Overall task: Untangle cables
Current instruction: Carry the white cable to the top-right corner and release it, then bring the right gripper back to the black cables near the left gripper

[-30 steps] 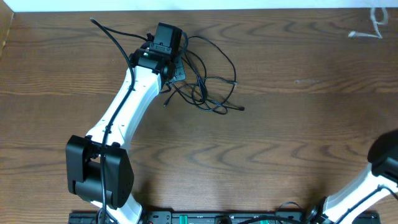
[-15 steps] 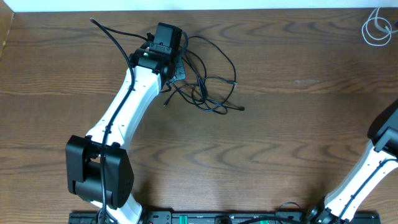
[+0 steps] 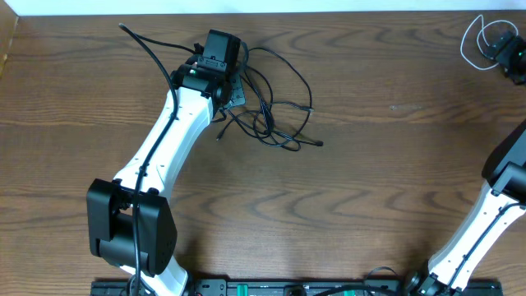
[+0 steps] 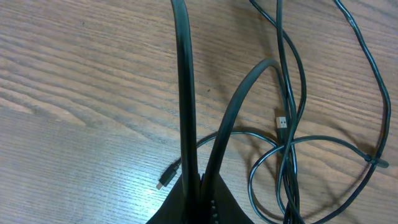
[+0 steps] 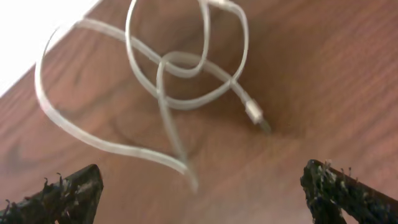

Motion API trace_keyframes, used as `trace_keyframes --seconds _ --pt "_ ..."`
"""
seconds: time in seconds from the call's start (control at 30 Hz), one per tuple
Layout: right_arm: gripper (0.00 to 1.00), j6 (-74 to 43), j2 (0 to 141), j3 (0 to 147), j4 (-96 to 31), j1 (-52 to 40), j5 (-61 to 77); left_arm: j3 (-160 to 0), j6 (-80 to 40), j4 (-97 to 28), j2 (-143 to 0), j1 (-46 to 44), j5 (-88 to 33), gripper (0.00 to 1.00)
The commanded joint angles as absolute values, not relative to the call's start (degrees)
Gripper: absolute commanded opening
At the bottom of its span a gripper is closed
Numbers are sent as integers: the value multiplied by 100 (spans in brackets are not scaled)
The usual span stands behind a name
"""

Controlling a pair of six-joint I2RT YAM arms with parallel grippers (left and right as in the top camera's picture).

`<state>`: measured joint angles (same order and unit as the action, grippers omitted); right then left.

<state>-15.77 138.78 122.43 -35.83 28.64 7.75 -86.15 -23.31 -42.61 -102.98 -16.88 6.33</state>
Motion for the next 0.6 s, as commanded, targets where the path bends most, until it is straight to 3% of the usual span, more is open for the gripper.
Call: trace_keyframes --seconds 0.0,0.27,0.57 --pt "99 -1406 13056 12300 -3850 2829 1135 -8711 -2318 -4259 -10374 -1684 644 7" --pt "99 -886 11880 12300 -5004 2801 1441 -8711 -2237 -4300 -10374 -1684 316 7" --pt "99 416 11347 12300 -6178 2541 3590 -8803 -1649 -3802 -10036 -1684 -1173 7"
